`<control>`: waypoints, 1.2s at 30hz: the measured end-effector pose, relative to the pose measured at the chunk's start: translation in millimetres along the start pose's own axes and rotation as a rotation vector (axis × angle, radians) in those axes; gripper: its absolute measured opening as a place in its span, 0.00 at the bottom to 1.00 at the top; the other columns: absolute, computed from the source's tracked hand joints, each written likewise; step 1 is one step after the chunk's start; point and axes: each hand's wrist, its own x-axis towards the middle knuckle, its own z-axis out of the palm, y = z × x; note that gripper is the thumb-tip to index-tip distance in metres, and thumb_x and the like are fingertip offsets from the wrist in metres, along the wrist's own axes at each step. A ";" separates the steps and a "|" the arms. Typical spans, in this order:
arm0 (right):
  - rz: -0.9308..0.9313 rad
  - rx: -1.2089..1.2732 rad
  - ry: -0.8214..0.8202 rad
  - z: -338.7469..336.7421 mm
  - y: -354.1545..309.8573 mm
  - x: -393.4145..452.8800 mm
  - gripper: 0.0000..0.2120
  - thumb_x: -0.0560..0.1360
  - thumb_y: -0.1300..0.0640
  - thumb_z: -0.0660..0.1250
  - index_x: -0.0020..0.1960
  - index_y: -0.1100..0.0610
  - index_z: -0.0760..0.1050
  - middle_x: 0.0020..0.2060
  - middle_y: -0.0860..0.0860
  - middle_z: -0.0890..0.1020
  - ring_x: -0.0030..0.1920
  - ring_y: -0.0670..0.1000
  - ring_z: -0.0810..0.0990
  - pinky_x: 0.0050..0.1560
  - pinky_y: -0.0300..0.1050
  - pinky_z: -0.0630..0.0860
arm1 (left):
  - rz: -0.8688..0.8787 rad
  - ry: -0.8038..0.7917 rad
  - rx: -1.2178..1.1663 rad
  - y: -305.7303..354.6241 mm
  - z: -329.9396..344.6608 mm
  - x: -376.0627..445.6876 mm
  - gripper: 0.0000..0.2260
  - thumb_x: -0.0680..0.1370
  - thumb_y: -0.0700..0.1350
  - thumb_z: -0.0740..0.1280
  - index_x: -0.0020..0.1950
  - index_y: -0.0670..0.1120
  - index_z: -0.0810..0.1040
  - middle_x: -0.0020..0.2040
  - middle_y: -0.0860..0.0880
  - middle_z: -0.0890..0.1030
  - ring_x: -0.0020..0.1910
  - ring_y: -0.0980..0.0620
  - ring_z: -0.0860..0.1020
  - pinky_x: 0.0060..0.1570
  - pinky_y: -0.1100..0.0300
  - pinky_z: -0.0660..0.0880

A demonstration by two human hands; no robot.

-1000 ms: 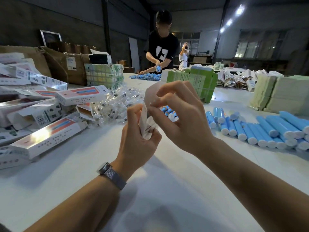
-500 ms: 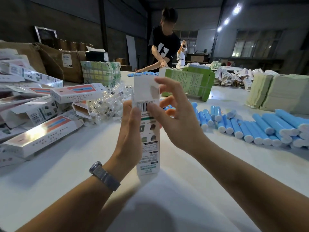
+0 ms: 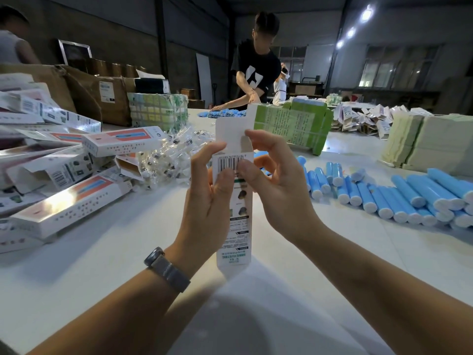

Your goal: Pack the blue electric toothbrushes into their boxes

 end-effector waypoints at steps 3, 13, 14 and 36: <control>0.003 0.001 -0.022 -1.3 -1.0 -0.2 0.09 0.78 0.61 0.66 0.56 0.51 0.76 0.52 0.53 0.79 0.44 0.43 0.77 0.40 0.35 0.75 | -0.031 0.015 -0.010 -0.3 -0.8 0.5 0.09 0.83 0.48 0.56 0.63 0.55 0.65 0.51 0.58 0.80 0.39 0.51 0.82 0.36 0.55 0.81; 0.042 0.024 -0.021 -4.1 -3.0 0.9 0.06 0.76 0.57 0.68 0.50 0.48 0.76 0.43 0.44 0.83 0.41 0.47 0.79 0.39 0.42 0.77 | -0.071 0.020 -0.045 -1.6 -1.3 1.7 0.07 0.83 0.50 0.58 0.60 0.59 0.68 0.48 0.55 0.82 0.38 0.52 0.83 0.35 0.60 0.78; 0.040 0.023 -0.025 -4.2 -2.7 0.9 0.05 0.76 0.57 0.68 0.51 0.49 0.76 0.42 0.43 0.83 0.41 0.47 0.79 0.39 0.40 0.77 | -0.076 0.022 -0.049 -1.5 -0.9 1.5 0.07 0.83 0.50 0.58 0.60 0.59 0.68 0.47 0.54 0.81 0.38 0.53 0.83 0.35 0.61 0.78; 0.022 0.096 -0.007 -8.4 -14.9 10.8 0.30 0.70 0.64 0.71 0.65 0.41 0.67 0.57 0.49 0.81 0.56 0.50 0.79 0.56 0.54 0.80 | -0.087 -0.001 -0.036 5.0 1.3 -0.5 0.10 0.85 0.42 0.55 0.65 0.50 0.61 0.52 0.62 0.81 0.43 0.56 0.83 0.39 0.65 0.79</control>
